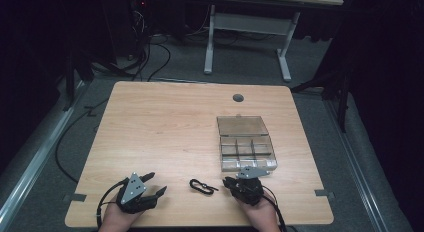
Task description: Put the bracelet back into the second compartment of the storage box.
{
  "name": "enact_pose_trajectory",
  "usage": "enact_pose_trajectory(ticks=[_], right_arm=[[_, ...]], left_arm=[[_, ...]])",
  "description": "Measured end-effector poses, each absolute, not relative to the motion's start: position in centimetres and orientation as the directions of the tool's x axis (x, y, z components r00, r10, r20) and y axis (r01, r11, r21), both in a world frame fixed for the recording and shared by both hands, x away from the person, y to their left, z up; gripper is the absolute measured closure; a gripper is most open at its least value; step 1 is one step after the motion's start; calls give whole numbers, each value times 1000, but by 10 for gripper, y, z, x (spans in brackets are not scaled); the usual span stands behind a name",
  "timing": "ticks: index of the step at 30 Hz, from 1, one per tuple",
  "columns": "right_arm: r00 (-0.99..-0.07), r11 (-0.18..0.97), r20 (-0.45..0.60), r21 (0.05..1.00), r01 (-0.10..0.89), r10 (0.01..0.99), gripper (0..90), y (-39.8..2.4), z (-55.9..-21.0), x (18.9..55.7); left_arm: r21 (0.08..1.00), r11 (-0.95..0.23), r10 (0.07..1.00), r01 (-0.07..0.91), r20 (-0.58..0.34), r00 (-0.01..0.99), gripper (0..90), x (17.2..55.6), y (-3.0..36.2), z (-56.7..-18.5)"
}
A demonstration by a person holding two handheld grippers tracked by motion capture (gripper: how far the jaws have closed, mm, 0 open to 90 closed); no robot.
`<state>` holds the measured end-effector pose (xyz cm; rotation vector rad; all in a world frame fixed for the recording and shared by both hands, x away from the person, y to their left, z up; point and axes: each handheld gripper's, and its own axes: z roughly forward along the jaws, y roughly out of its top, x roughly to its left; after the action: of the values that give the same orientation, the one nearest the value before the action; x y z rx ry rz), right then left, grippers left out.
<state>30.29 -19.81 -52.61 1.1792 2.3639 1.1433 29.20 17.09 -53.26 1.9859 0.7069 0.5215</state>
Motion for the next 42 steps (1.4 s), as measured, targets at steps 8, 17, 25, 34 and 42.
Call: enact_pose_trajectory(ticks=[8, 17, 25, 34, 42], right_arm=[[-678, 382, 77, 778, 500, 731, 900, -190, -517, 302], [-711, 410, 56, 785, 465, 701, 899, -181, -514, 295], [-743, 432, 67, 777, 458, 666, 900, -169, -517, 295], [-779, 468, 71, 764, 444, 623, 900, -148, -524, 300], [-781, 499, 55, 740, 450, 622, 900, -147, -528, 296]], left_arm=[[875, -399, 672, 273, 77, 737, 364, 293, 171, -533], [876, -391, 675, 283, 64, 735, 363, 293, 172, -532], [879, -387, 679, 279, 67, 731, 357, 293, 172, -532], [879, -389, 684, 277, 73, 726, 349, 292, 171, -533], [877, -396, 683, 273, 82, 726, 349, 292, 171, -533]])
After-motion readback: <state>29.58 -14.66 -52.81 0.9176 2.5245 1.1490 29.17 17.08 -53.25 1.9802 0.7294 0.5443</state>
